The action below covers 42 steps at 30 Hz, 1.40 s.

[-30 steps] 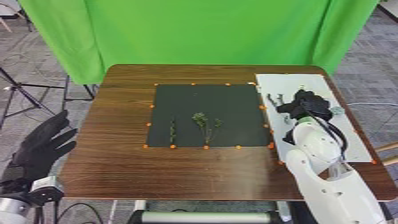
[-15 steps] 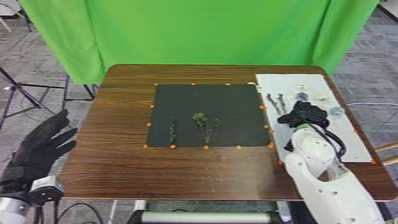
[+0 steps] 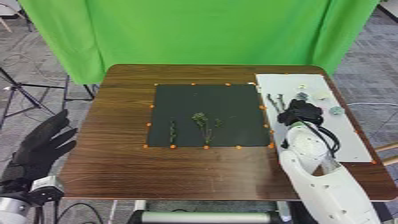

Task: Arrange flowers

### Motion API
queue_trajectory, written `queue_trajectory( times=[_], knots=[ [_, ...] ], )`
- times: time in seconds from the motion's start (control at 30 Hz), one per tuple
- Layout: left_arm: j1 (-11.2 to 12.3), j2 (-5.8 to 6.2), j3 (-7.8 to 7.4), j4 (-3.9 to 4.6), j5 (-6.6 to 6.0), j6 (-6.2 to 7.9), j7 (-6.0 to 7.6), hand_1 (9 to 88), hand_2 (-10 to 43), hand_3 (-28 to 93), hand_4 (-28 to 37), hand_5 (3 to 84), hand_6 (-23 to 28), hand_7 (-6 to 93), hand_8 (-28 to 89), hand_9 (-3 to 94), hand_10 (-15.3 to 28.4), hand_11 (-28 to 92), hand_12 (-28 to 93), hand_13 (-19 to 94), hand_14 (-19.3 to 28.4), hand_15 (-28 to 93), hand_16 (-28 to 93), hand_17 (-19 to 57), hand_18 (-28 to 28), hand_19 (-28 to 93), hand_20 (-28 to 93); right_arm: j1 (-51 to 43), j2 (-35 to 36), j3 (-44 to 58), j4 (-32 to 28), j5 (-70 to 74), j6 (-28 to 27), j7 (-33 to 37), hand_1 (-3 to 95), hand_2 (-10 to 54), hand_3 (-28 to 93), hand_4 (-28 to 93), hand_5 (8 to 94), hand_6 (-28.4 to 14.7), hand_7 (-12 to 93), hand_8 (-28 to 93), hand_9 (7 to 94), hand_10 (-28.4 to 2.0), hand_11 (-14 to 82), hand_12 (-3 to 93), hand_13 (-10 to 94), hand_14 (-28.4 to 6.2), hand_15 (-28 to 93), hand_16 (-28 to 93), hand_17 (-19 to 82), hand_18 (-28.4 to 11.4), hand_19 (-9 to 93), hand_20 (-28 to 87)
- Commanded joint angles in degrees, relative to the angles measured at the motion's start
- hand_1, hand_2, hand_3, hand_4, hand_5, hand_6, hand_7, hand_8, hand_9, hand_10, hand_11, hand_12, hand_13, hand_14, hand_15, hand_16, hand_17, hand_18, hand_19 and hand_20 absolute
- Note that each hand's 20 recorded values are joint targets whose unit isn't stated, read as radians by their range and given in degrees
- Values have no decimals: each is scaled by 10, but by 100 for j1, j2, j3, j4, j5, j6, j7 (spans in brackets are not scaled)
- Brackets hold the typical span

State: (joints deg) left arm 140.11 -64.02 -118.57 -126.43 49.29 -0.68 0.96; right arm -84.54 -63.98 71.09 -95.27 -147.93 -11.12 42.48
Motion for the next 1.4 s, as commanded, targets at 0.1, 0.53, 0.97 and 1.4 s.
queue_trajectory(
  times=[0.1, 0.53, 0.97, 1.4],
  knots=[
    [64, -50, -12, -13, -9, -18, 17, 227, -45, 701, -283, 207, 6, 186, -94, 168, 84, 111, 194, 136, 116, 185, 50, -105, 192, 378, 78, 20, -72, -162, 291, -108, 190, -132, 391, -95, 801, -282, 491, -33, 548, 41, 554, -131, 564, 471, 573, -104, 774, 279, 248, -223, 814, 501],
    [100, -112, 0, -43, -7, 31, 16, 227, -43, 701, -283, 208, 7, 186, -94, 169, 85, 114, 193, 136, 116, 185, 50, -106, 193, 380, 79, -38, -93, -165, 372, -183, 400, -304, 500, -95, 779, -283, 644, 21, 560, 120, 735, -70, 454, 625, 710, -70, 772, 321, 296, -218, 832, 494],
    [110, -128, -4, -51, -4, 22, 20, 226, -42, 701, -283, 207, 6, 186, -94, 169, 85, 113, 193, 136, 116, 185, 49, -106, 193, 379, 78, -275, -36, 195, -584, 57, 790, -337, 425, -95, 848, -190, 636, 18, 607, 171, 748, -76, 530, 626, 732, -72, 808, 345, 316, -226, 863, 505],
    [50, -66, 1, -11, -13, -28, -25, 225, -43, 702, -283, 208, 7, 186, -94, 169, 85, 111, 193, 136, 117, 186, 50, -106, 192, 380, 78, -1004, -234, -206, -1505, -87, 461, -583, 429, -95, 842, -190, 639, 17, 602, 175, 752, -75, 533, 629, 737, -70, 810, 351, 321, -228, 872, 502]
  ],
)
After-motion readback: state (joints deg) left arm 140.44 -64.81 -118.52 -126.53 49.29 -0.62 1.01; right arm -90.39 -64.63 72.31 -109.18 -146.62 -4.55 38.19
